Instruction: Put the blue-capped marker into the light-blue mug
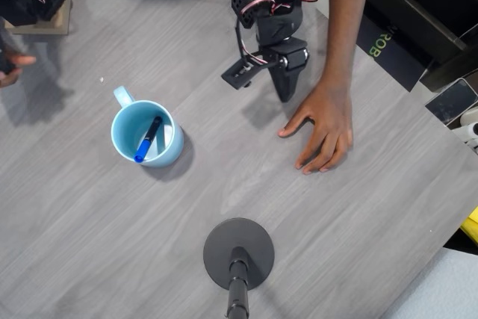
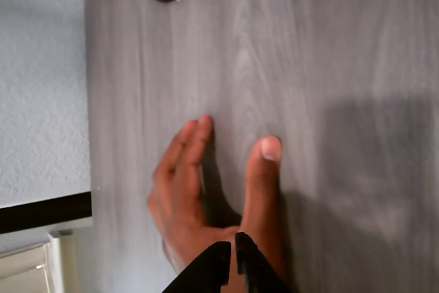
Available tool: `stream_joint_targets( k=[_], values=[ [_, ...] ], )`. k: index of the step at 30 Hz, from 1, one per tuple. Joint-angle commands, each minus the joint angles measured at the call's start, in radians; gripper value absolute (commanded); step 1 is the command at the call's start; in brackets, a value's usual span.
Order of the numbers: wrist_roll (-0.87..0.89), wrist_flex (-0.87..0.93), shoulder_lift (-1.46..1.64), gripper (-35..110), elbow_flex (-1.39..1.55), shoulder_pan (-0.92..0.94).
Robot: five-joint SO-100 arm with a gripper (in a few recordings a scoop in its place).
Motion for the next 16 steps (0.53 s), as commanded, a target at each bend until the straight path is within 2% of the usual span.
stream_joint_targets(
  k=[1, 9, 14, 16],
  values=[
    [0.015, 0.005, 0.103, 0, 0.072, -0.037],
    [0.052, 0.051, 0.242, 0, 0.173, -0.012],
    [0.061, 0.115, 0.489, 0, 0.318, -0.021],
    [0.064, 0.121, 0.488, 0, 0.331, -0.023]
  ],
)
